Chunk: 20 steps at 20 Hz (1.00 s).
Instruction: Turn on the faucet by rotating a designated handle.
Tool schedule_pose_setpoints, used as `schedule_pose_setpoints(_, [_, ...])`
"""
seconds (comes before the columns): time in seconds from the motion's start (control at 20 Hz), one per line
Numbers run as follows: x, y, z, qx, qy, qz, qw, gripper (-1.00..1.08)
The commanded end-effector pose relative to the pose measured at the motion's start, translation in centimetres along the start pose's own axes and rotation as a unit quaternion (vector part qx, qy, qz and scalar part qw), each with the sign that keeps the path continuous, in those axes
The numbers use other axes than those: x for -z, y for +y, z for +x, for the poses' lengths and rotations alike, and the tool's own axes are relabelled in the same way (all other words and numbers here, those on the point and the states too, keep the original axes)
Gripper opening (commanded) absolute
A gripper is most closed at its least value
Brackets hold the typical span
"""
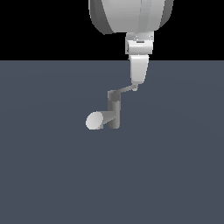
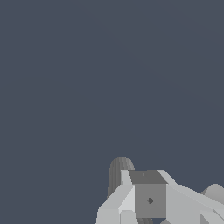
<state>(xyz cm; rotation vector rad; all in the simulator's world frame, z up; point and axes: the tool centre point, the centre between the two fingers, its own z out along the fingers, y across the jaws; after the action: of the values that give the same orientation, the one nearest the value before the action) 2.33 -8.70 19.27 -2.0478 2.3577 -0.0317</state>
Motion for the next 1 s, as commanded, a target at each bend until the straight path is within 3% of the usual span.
schedule_pose_setpoints(0.0, [-1.1, 1.7, 0.7, -0.005, 0.001, -0.014, 0.9999, -1.00])
schedule_pose_setpoints(0.15, [-1.0, 2.3, 0.8, -0.005, 0.001, -0.014, 0.9999, -1.00])
schedule_pose_setpoints(0.2, [0.4, 0.9, -0.1, 0.001, 0.000, 0.004, 1.0000, -1.00])
schedule_pose_setpoints(0.95, [-0.6, 6.4, -3.0, -0.004, 0.000, -0.010, 0.9999, -1.00])
